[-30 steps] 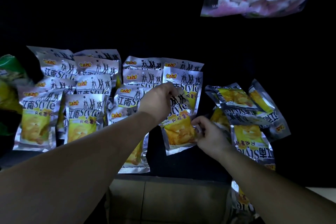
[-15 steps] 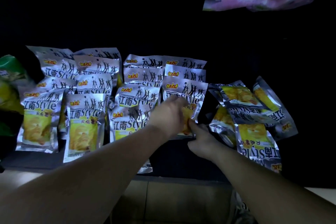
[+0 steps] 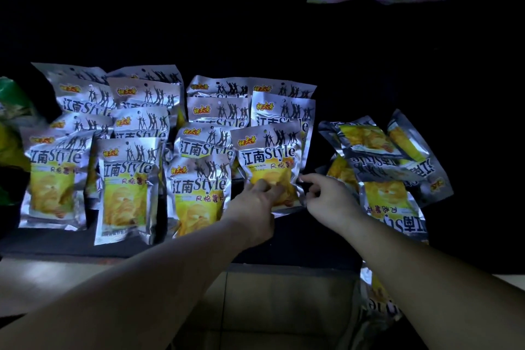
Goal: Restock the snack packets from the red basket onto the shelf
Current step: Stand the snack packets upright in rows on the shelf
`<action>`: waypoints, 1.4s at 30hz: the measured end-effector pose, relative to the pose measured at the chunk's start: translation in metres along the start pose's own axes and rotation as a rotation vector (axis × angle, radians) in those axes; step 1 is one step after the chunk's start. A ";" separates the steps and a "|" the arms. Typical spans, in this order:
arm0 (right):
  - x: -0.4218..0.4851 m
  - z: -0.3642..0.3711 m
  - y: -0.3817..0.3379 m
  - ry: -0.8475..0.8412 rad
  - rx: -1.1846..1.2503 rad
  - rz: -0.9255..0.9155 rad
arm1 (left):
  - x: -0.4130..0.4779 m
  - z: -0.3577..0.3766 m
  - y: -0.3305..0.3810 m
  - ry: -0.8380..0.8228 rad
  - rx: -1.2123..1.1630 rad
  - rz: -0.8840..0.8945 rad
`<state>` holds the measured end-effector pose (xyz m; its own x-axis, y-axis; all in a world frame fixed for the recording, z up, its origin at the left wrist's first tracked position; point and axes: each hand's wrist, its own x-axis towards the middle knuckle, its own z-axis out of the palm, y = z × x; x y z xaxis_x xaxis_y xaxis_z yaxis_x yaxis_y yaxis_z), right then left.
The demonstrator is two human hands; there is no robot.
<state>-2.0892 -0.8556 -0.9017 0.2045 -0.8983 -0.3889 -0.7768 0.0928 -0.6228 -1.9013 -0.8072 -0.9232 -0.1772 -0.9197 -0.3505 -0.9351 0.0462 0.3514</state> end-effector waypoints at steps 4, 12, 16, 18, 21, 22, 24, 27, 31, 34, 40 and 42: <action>-0.025 -0.028 0.009 0.031 -0.049 -0.021 | -0.004 -0.008 0.026 0.119 -0.066 0.076; -0.082 -0.091 0.093 0.163 -0.354 0.289 | -0.002 0.032 0.127 -0.309 -0.441 -0.039; -0.108 -0.067 0.135 0.210 0.034 0.415 | 0.005 0.074 0.152 -0.388 -0.707 -0.110; -0.112 -0.059 0.137 0.166 0.241 0.437 | 0.008 0.080 0.161 -0.352 -0.790 -0.159; -0.110 -0.057 0.138 0.171 0.307 0.420 | 0.015 0.081 0.166 -0.177 -0.951 -0.284; -0.108 -0.059 0.138 0.170 0.257 0.412 | 0.017 0.079 0.166 -0.112 -0.976 -0.312; -0.107 -0.061 0.136 0.146 0.083 0.417 | 0.017 0.072 0.165 -0.046 -0.975 -0.334; -0.109 -0.059 0.129 0.067 0.024 0.417 | 0.018 0.045 0.164 0.010 -1.107 -0.370; -0.112 -0.040 0.113 -0.011 -0.065 0.378 | 0.018 0.002 0.153 0.145 -1.170 -0.322; -0.108 -0.035 0.108 -0.018 -0.073 0.421 | 0.013 -0.030 0.130 0.186 -1.127 -0.253; -0.090 -0.054 0.084 -0.072 -0.072 0.400 | -0.006 -0.090 0.094 0.123 -1.035 -0.184; -0.089 -0.056 0.067 -0.134 -0.070 0.334 | -0.018 -0.104 0.084 0.106 -0.919 -0.109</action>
<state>-2.1932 -0.7931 -0.8709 0.0052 -0.7584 -0.6517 -0.8520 0.3378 -0.3999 -1.9449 -0.8278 -0.7971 -0.0314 -0.9337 -0.3568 -0.3271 -0.3277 0.8863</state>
